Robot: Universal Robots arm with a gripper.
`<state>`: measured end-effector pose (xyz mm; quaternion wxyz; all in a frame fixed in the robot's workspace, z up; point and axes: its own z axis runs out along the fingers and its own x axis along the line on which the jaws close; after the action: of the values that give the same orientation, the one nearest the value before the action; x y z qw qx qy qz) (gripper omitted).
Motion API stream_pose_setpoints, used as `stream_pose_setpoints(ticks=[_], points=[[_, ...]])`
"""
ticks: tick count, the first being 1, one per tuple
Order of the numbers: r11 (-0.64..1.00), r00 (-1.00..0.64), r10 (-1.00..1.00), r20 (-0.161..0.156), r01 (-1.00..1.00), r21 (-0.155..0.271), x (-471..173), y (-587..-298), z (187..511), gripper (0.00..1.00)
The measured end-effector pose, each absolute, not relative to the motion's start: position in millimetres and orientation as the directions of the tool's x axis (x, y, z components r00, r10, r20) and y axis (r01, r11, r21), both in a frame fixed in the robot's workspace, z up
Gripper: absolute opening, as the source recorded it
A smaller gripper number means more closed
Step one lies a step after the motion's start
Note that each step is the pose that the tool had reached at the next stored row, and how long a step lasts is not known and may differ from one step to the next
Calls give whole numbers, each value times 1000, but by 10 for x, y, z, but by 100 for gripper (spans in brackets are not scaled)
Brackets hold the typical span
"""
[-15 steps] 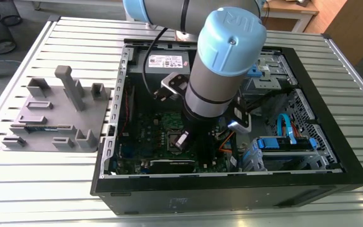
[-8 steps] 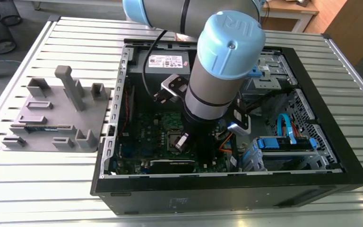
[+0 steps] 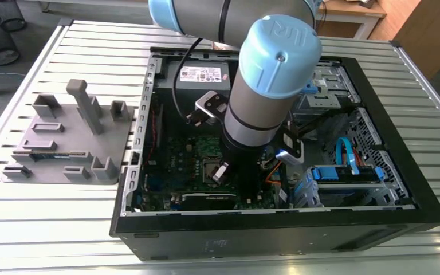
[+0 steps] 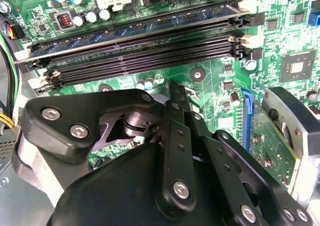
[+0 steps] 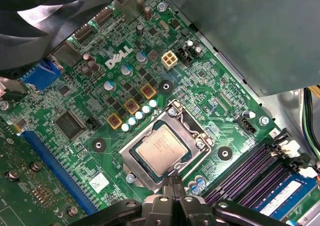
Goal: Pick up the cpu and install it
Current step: 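Install the first cpu locking lever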
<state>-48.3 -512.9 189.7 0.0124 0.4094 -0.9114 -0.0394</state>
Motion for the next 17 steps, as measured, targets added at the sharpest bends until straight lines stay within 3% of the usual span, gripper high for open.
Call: stream_pose_setpoints(ticks=[17], points=[[660,-664,-748,-22,-746,93,-457,-5138,1883,11]])
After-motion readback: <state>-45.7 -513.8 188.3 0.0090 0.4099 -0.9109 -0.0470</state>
